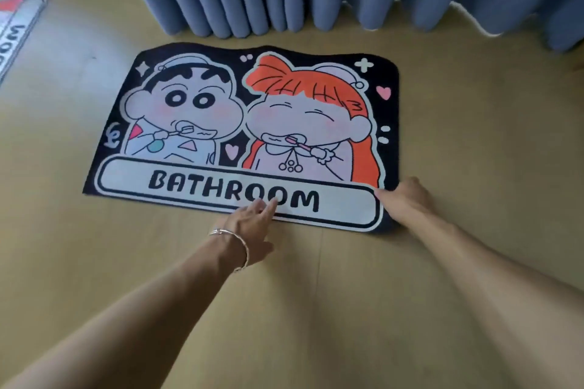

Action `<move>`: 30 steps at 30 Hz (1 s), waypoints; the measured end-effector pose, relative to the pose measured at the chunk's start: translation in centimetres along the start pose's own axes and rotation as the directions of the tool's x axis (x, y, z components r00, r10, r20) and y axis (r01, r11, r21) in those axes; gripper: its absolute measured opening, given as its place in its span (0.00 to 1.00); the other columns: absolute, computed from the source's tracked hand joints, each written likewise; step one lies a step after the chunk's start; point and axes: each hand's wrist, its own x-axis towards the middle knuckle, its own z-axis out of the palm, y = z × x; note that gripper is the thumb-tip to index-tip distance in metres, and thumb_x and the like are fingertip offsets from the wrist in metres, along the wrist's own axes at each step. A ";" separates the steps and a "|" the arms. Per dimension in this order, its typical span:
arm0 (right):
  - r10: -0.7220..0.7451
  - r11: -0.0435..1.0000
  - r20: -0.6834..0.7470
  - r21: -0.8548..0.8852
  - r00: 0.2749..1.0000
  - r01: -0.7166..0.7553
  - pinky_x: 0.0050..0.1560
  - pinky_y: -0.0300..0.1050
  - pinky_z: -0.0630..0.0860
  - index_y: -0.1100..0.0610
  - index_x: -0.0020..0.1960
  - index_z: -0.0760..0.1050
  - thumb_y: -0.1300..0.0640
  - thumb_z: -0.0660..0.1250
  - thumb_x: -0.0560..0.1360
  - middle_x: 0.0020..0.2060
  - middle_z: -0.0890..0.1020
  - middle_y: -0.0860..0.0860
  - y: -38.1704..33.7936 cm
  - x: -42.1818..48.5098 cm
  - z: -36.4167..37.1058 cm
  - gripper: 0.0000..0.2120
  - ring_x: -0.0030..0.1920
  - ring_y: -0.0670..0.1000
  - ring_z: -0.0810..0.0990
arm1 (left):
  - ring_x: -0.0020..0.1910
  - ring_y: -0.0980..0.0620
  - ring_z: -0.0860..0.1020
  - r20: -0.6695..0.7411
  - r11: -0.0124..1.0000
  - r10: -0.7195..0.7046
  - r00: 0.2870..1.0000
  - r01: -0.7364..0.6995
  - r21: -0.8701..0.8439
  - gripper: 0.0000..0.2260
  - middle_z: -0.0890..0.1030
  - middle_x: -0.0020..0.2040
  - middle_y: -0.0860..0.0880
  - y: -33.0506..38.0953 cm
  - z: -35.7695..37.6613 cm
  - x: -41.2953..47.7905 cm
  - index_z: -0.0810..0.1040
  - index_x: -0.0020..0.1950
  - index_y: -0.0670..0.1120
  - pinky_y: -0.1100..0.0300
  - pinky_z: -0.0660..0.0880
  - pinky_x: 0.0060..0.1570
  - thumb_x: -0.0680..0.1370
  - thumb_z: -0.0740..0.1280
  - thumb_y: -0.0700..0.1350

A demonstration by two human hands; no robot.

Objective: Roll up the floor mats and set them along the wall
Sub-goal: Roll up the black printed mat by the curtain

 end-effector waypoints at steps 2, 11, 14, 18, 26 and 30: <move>-0.027 0.995 -0.075 0.092 0.997 0.034 0.48 0.49 0.73 0.61 0.64 0.67 0.53 0.64 0.78 0.60 0.77 0.59 0.0 0.0 1.5 0.19 0.51 0.60 0.77 | 0.69 0.47 0.66 -0.010 1.000 -0.023 1.000 0.023 -0.013 0.37 0.56 0.75 0.48 0.9 1.8 -0.9 0.43 0.77 0.51 0.53 0.71 0.61 0.77 0.64 0.53; 0.032 0.969 -0.164 0.247 0.986 0.010 0.52 0.52 0.72 0.60 0.66 0.65 0.60 0.57 0.79 0.62 0.75 0.58 0.3 0.0 3.2 0.16 0.57 0.63 0.76 | 0.61 0.47 0.72 -0.167 0.950 -0.273 0.947 0.237 -0.205 0.28 0.68 0.68 0.47 4.2 3.9 -0.4 0.52 0.75 0.50 0.51 0.69 0.63 0.78 0.58 0.49; -0.039 0.931 -0.108 0.356 0.993 0.076 0.42 0.46 0.72 0.57 0.58 0.70 0.58 0.59 0.78 0.53 0.79 0.56 0.9 0.0 2.3 0.09 0.43 0.56 0.77 | 0.58 0.46 0.73 -0.159 0.946 -0.317 0.935 0.300 -0.122 0.29 0.71 0.62 0.44 6.0 4.1 0.6 0.51 0.75 0.50 0.50 0.66 0.61 0.77 0.58 0.51; -0.238 0.838 0.080 0.520 0.968 0.163 0.38 0.41 0.72 0.54 0.60 0.71 0.53 0.65 0.77 0.50 0.78 0.48 2.6 -0.1 0.1 0.13 0.46 0.49 0.76 | 0.55 0.45 0.74 -0.172 0.945 -0.319 0.932 0.327 0.019 0.29 0.72 0.58 0.42 7.6 3.7 1.7 0.48 0.76 0.50 0.52 0.69 0.54 0.77 0.55 0.49; -0.248 0.770 0.430 0.631 0.868 -0.092 0.32 0.42 0.77 0.61 0.57 0.70 0.66 0.59 0.78 0.39 0.79 0.55 5.0 -3.8 -2.0 0.08 0.33 0.48 0.78 | 0.55 0.46 0.75 -0.194 0.948 -0.316 0.929 0.304 -0.089 0.26 0.73 0.59 0.45 8.9 2.7 1.2 0.53 0.74 0.52 0.55 0.70 0.50 0.78 0.57 0.51; -0.265 0.700 0.307 0.713 0.914 -0.036 0.27 0.39 0.71 0.56 0.41 0.66 0.65 0.57 0.74 0.30 0.75 0.53 3.3 -4.0 -3.8 0.07 0.25 0.47 0.68 | 0.59 0.46 0.73 -0.340 0.970 -0.240 0.909 0.240 -0.043 0.29 0.70 0.63 0.47 8.0 2.7 1.0 0.55 0.73 0.52 0.53 0.72 0.53 0.76 0.64 0.53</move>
